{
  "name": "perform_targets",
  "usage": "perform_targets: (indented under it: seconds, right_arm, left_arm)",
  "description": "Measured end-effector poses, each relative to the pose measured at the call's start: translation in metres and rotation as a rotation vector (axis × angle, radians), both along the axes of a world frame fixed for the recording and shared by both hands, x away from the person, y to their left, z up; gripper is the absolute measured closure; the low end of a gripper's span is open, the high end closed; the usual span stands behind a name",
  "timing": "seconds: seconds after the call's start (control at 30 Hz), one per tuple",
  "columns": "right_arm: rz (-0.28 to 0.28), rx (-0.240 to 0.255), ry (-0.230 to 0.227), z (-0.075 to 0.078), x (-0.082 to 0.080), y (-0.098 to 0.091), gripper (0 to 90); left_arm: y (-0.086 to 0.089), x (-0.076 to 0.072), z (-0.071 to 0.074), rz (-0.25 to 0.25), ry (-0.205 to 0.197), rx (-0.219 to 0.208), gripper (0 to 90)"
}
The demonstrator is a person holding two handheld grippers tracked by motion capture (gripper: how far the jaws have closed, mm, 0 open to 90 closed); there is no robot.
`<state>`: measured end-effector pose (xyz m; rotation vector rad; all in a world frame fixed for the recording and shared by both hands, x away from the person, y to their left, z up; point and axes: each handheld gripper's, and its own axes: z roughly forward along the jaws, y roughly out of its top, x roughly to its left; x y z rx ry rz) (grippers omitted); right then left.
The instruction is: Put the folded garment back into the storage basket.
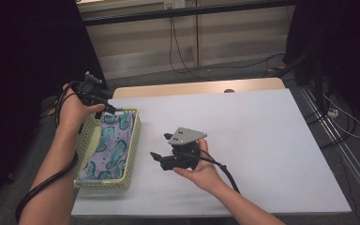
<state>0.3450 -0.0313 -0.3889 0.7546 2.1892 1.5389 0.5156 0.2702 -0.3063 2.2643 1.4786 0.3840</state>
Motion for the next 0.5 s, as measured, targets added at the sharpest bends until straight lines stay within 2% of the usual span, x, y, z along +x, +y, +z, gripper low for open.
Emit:
perform_targets:
  seconds: [0.17,0.27,0.5]
  right_arm:
    - [-0.036,-0.024,0.006,-0.007,0.000,-0.021,25.0]
    - [-0.056,-0.024,0.007,-0.009,0.000,-0.031,24.9]
    - [-0.082,-0.029,0.001,-0.010,-0.005,-0.046,24.8]
  left_arm:
    - [-0.003,-0.006,-0.005,-0.004,-0.005,-0.019,22.9]
    - [-0.006,-0.009,-0.006,-0.024,-0.007,-0.022,22.7]
    - [-0.010,-0.018,-0.009,-0.039,-0.020,-0.040,22.1]
